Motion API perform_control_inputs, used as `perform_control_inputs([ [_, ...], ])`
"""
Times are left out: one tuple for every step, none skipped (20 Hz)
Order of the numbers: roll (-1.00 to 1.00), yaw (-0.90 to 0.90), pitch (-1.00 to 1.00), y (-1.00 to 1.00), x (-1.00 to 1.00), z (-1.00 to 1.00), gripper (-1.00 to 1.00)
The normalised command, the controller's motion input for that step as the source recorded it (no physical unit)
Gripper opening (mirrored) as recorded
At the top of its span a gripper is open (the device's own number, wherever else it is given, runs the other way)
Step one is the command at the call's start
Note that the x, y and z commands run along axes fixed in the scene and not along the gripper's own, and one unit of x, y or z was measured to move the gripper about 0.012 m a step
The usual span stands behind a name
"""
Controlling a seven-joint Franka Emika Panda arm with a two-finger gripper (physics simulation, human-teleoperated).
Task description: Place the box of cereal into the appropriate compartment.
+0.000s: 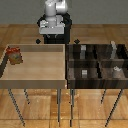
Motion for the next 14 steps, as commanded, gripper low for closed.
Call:
perform_control_inputs([
  [0.0, 0.0, 0.0, 0.0, 0.0, 0.0, 1.0],
  [0.0, 0.0, 0.0, 0.0, 0.0, 0.0, 1.0],
  [0.0, 0.0, 0.0, 0.0, 0.0, 0.0, 1.0],
  [0.0, 0.0, 0.0, 0.0, 0.0, 0.0, 1.0],
  [0.0, 0.0, 0.0, 0.0, 0.0, 0.0, 1.0],
  [0.0, 0.0, 0.0, 0.0, 0.0, 0.0, 1.0],
  [0.0, 0.0, 0.0, 0.0, 0.0, 0.0, 1.0],
  [0.0, 0.0, 0.0, 0.0, 0.0, 0.0, 1.0],
  [0.0, 0.0, 0.0, 0.0, 0.0, 0.0, 1.0],
  [0.0, 0.0, 0.0, 0.0, 0.0, 0.0, 1.0],
  [0.0, 0.0, 0.0, 0.0, -1.0, 0.0, 1.0],
  [0.0, 0.0, 0.0, 0.0, 0.0, 0.0, 1.0],
  [0.0, 0.0, 0.0, 0.0, 0.0, 0.0, 1.0],
  [0.0, 0.0, 0.0, 0.0, -1.0, 0.0, 1.0],
])
